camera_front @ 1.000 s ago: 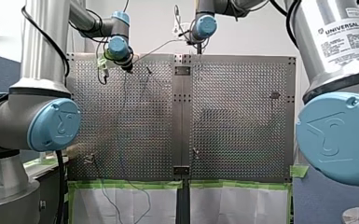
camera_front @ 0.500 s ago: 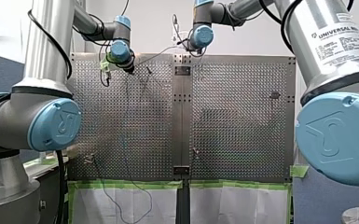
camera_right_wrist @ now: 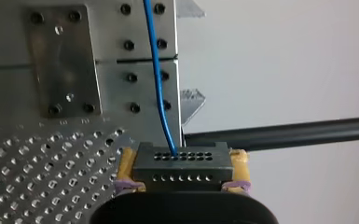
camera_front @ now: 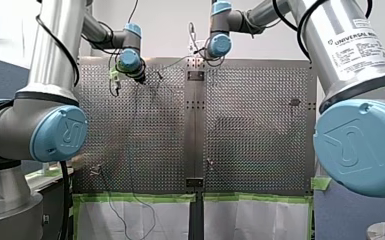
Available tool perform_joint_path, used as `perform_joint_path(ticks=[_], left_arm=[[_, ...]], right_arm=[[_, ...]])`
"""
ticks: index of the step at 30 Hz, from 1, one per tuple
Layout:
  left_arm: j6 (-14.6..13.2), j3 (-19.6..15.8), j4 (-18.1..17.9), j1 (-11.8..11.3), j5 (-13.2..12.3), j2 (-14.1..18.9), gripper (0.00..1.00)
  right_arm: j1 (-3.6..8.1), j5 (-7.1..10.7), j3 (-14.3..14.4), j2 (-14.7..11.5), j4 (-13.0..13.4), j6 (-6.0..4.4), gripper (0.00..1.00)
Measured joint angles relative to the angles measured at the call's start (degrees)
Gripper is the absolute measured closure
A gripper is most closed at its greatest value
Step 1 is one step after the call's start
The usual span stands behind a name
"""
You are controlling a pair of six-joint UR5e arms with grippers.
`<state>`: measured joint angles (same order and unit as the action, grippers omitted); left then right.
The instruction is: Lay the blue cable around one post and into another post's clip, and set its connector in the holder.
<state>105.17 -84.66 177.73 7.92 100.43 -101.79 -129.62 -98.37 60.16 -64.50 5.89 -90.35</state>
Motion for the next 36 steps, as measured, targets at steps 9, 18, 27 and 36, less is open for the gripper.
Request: perform_joint_path(ticks=[9,18,27,36], left_arm=[[-0.5,0.6,-0.1,0.4,-1.7,-1.6,0.00],[-0.6,0.6,0.4,1.6,-0.9,-2.9,0.00],[0.7,0.6,0.6,1.9,-0.7,-2.9,0.00],[1.2,0.6,0.8,2.0,-0.8,-2.8,0.00]], right_arm=[[1.85,0.00,0.0,1.3,-0.5,-0.79,0.98],[4.24,-0.36,0.5,2.9,-3.6,-0.63,0.98],[5.92,-1.02,4.4,3.3,-2.7,-2.25,0.98],[6.48,-3.78,8.8,3.3,1.7,-3.59,0.98]])
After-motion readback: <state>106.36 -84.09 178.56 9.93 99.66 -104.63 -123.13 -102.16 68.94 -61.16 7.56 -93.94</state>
